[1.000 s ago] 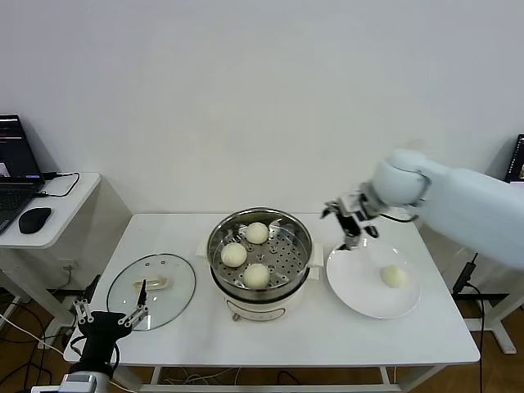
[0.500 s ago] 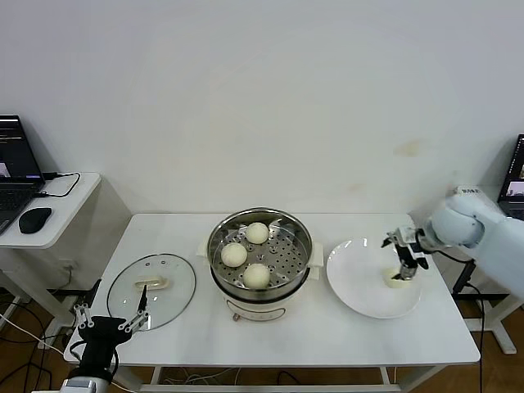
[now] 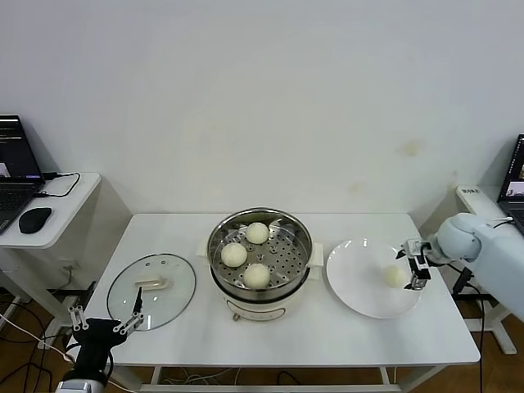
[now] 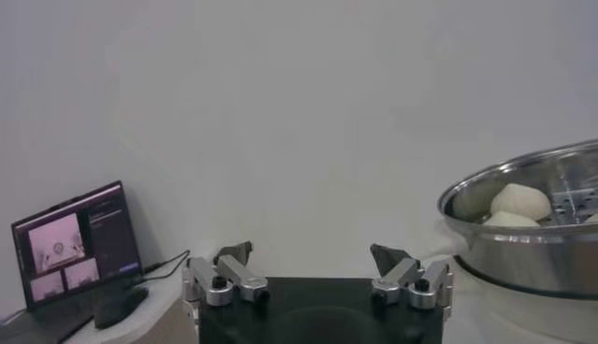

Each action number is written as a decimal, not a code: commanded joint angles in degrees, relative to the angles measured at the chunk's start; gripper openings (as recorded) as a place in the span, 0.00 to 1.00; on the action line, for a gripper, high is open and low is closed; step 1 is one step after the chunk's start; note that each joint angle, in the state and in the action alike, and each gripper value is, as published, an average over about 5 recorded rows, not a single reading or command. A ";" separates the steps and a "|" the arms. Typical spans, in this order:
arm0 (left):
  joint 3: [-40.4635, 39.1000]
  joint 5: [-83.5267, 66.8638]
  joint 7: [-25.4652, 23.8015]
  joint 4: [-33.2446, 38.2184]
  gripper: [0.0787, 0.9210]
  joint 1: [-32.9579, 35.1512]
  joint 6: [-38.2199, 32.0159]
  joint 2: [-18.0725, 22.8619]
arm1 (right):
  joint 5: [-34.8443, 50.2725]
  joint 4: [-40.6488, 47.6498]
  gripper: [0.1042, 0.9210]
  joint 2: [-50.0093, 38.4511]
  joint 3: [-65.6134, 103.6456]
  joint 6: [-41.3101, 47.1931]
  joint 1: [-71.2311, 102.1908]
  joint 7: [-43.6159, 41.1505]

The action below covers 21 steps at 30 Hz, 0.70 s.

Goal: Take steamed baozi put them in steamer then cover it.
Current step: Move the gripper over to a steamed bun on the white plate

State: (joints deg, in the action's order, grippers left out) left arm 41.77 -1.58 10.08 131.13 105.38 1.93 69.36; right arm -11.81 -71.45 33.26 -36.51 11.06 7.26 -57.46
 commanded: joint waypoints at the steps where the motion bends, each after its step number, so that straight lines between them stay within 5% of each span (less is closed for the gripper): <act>1: 0.25 -0.07 -0.03 -0.26 0.88 -0.08 0.04 -0.10 | -2.91 8.10 0.88 5.61 2.55 -0.27 2.82 0.38; 21: 0.09 -0.19 -0.07 -1.96 0.88 -1.08 -0.05 0.06 | -5.44 14.43 0.84 11.17 3.21 0.92 2.45 1.93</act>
State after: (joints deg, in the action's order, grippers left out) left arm 41.86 -1.78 10.04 129.25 104.28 1.92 69.39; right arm -16.55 -59.39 42.59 -33.60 11.89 9.32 -55.83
